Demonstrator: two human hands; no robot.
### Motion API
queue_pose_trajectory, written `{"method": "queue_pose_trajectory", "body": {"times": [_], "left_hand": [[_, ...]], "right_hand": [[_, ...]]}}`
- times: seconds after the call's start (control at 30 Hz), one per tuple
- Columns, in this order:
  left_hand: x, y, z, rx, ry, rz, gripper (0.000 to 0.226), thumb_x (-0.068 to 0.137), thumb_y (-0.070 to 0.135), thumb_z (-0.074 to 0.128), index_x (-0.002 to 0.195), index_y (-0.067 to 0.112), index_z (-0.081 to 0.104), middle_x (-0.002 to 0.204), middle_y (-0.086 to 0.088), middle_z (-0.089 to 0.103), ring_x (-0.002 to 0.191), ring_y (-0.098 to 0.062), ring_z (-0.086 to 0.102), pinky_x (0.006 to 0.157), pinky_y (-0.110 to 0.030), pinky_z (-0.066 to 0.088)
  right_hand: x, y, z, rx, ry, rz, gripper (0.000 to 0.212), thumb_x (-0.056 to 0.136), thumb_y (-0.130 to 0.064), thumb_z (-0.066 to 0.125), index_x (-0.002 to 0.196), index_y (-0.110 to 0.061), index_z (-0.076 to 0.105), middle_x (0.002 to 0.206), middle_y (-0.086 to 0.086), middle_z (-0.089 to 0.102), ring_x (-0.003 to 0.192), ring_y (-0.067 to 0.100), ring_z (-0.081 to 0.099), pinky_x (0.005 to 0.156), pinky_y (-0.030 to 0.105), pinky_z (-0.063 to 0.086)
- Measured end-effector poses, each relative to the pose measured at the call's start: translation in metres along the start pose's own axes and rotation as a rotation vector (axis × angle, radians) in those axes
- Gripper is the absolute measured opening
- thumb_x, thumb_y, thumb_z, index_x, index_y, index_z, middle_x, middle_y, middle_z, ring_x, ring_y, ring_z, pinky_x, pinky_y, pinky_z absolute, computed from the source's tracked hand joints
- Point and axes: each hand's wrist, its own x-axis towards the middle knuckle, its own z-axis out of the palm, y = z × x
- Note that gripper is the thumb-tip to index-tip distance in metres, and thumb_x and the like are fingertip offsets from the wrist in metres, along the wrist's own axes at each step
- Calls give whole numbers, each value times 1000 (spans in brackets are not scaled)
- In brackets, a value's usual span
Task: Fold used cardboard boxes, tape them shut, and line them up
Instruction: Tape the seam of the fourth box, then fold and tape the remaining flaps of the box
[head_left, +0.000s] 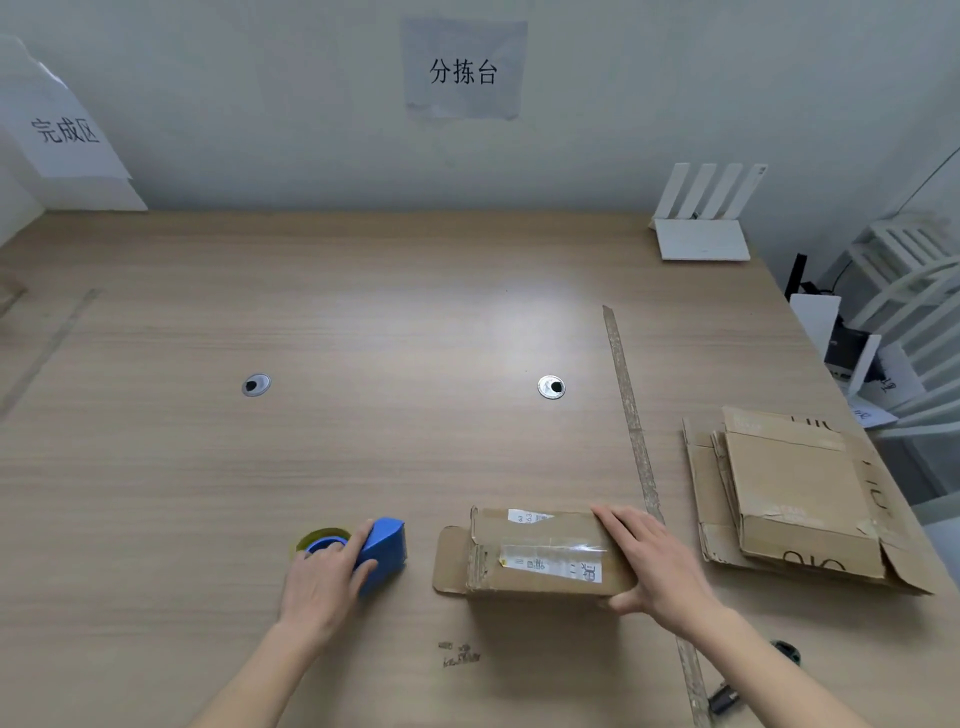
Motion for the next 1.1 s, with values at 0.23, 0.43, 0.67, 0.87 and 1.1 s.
{"method": "queue_pose_trajectory", "body": {"times": [0.23, 0.43, 0.67, 0.87, 1.1], "left_hand": [[-19, 11, 14, -31, 61, -68, 62, 85, 56, 48, 132, 18, 60, 65, -4, 57, 52, -27, 56, 50, -30, 35], [-6, 101, -33, -513, 83, -5, 59, 99, 50, 40, 146, 16, 47, 141, 2, 52, 128, -21, 52, 103, -34, 43], [3, 205, -39, -922, -203, -278, 85, 100, 58, 37, 158, 20, -13, 165, 4, -18, 153, -13, -7, 120, -28, 3], [13, 189, -23, -961, -181, -243, 95, 94, 57, 55, 159, 29, -8, 167, 6, 7, 152, -15, 12, 119, -35, 20], [16, 183, -14, -989, -137, -198, 91, 89, 59, 60, 157, 40, 2, 164, 13, 18, 150, -15, 21, 117, -36, 27]], "right_hand": [[-1, -3, -2, -6, 16, -3, 124, 56, -64, 81, 159, -28, 22, 149, -14, 35, 138, 10, 31, 117, 26, 25], [-2, -8, -8, -33, 17, -5, 122, 62, -62, 79, 160, -28, 15, 154, -14, 29, 143, 10, 26, 120, 24, 17], [0, -2, -3, -31, 5, -9, 123, 60, -65, 79, 159, -26, 17, 153, -12, 30, 143, 12, 29, 122, 26, 17], [1, 4, 3, 27, 41, -38, 122, 62, -58, 83, 160, -26, 17, 154, -12, 28, 145, 12, 25, 123, 26, 10], [2, -18, 5, 365, 68, 154, 98, 76, -89, 44, 154, -32, 26, 153, -19, 24, 149, 6, 12, 124, 33, 13]]}}
